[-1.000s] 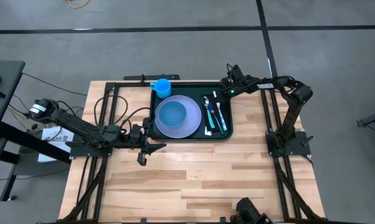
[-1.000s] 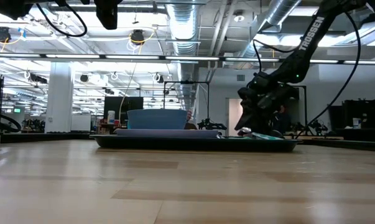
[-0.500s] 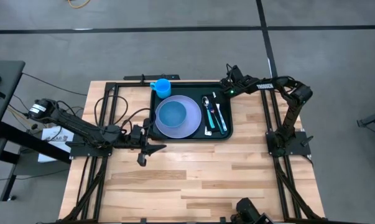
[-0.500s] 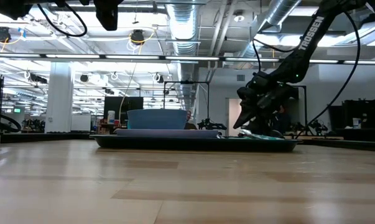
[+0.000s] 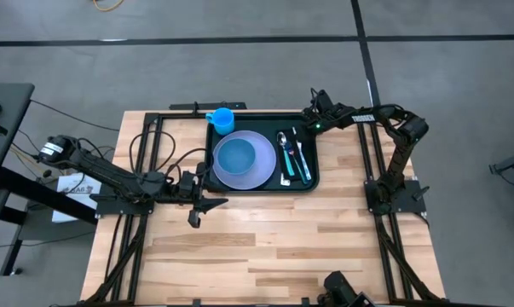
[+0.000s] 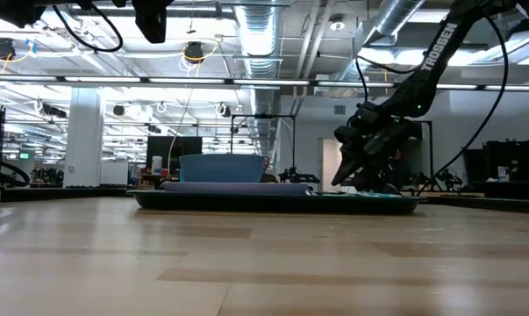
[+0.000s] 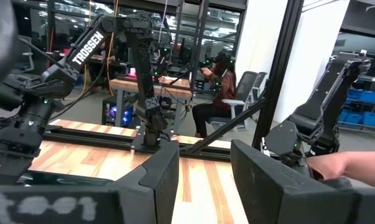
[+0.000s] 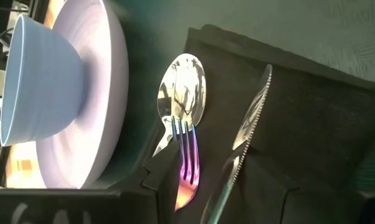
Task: Set up tray
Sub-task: Put the blue knife on top of the black napkin to the right of the blue fork, then return to Home Position
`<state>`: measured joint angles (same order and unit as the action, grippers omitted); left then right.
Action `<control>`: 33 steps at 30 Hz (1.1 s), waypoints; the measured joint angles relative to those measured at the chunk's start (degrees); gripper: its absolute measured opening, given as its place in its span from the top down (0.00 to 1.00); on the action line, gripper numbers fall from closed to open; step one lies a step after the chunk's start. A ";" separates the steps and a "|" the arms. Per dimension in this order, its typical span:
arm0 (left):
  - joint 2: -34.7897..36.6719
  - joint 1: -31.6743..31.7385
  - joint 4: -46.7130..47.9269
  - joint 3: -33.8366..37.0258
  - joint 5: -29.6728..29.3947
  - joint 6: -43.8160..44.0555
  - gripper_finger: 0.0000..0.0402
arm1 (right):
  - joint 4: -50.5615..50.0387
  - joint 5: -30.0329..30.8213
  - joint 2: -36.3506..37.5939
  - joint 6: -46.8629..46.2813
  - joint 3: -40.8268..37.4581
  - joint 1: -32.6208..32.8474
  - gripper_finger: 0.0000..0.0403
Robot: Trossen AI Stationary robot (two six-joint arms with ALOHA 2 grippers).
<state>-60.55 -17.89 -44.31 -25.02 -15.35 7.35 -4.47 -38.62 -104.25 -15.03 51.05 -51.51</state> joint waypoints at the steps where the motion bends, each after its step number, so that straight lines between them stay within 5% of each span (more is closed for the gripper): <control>1: 0.00 0.00 0.00 0.00 0.00 0.17 0.67 | 0.00 0.04 0.02 0.00 0.00 0.00 0.66; 21: 0.00 -0.04 0.37 0.00 1.55 0.83 0.67 | -3.12 0.05 1.35 0.37 0.00 -0.95 0.66; 33: 0.02 -0.04 0.96 0.00 1.53 0.10 0.67 | -12.01 0.51 11.06 6.66 -0.02 -1.68 0.65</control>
<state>-60.53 -17.93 -43.35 -25.02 -13.82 7.45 -16.48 -38.11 -93.19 -8.37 51.03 -53.18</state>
